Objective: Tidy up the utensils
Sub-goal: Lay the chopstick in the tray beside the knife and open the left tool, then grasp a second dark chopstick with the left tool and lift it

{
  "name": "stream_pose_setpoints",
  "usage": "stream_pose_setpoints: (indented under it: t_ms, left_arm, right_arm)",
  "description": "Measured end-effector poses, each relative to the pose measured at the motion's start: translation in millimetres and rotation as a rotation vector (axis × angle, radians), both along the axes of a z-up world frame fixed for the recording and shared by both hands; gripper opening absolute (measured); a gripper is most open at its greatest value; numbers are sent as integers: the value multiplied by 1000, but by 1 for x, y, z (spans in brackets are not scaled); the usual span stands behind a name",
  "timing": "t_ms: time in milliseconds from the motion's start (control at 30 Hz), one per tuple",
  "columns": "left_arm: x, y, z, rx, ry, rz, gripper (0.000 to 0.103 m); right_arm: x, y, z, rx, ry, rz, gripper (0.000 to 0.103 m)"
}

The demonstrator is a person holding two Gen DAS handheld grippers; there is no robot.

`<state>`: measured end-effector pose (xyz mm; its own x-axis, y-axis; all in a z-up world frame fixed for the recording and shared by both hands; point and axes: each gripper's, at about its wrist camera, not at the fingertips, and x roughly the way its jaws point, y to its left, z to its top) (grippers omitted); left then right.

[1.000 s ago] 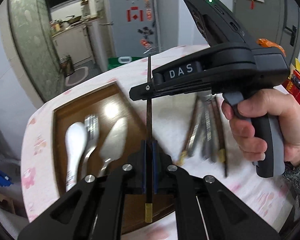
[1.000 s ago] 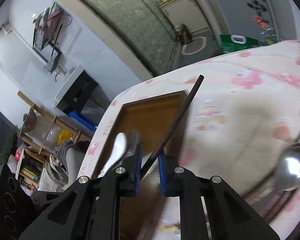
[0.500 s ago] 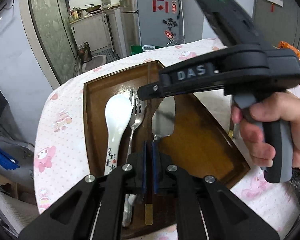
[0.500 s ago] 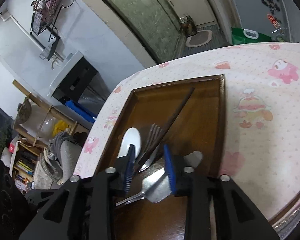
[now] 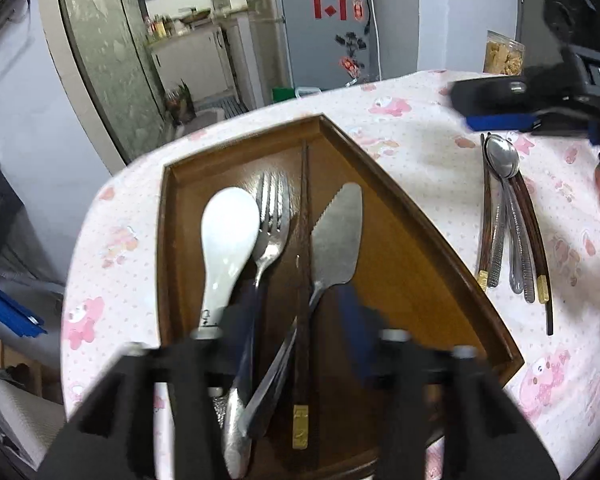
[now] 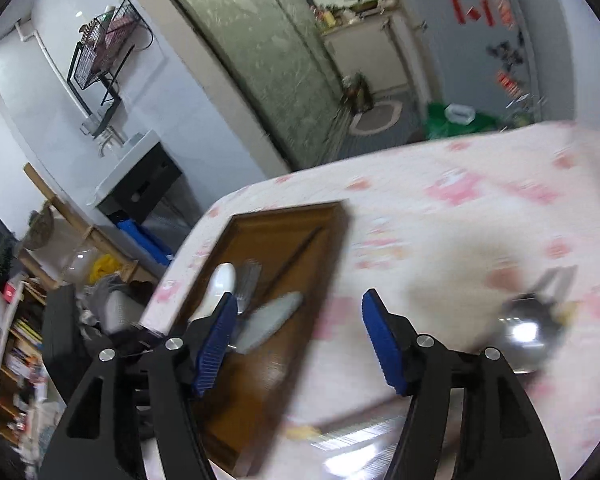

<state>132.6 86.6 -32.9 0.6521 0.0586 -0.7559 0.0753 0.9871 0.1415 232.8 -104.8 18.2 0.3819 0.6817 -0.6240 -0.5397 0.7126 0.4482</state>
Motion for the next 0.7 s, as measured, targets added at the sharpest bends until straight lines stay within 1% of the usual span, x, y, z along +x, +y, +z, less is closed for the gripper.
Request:
stream_pose_setpoints:
  t_ms: [33, 67, 100, 167, 267, 333, 400, 500, 567, 600, 633, 700]
  left_arm:
    - [-2, -1, 2, 1, -7, -3, 57]
    - [-5, -3, 4, -3, -12, -5, 61]
    - [-7, -5, 7, -11, -23, -9, 64]
    - [-11, -12, 12, -31, -32, -36, 66]
    - [-14, -33, 16, -15, -34, -73, 73]
    - [-17, -50, 18, -19, -35, -102, 74]
    - [-21, -65, 17, -43, -31, -146, 74]
    - [-33, -95, 13, -101, -1, -261, 74]
    - [-44, -115, 7, -93, 13, -314, 73]
    - [-50, -124, 3, -89, 18, -334, 71]
    - [-55, -132, -3, -87, 35, -346, 66]
    - [-60, -141, -11, -94, 56, -353, 58]
  right_arm:
    - [0, -14, 3, -8, -15, -20, 67]
    - [1, -26, 4, -6, -16, -38, 68]
    - [2, -41, 4, 4, -8, -59, 68]
    - [5, -68, 3, 19, 0, -93, 68]
    - [6, -91, -4, 18, 9, -126, 68]
    - [4, -104, -12, 24, 24, -133, 68]
    - [1, -112, -17, 27, 27, -134, 68]
    - [-5, -123, -25, 40, 38, -130, 68]
    - [-8, -127, -30, 43, 45, -127, 68]
    - [-9, -128, -32, 44, 48, -127, 68]
    - [-10, -130, -34, 46, 51, -125, 68]
    - [-13, -132, -38, 44, 52, -123, 68]
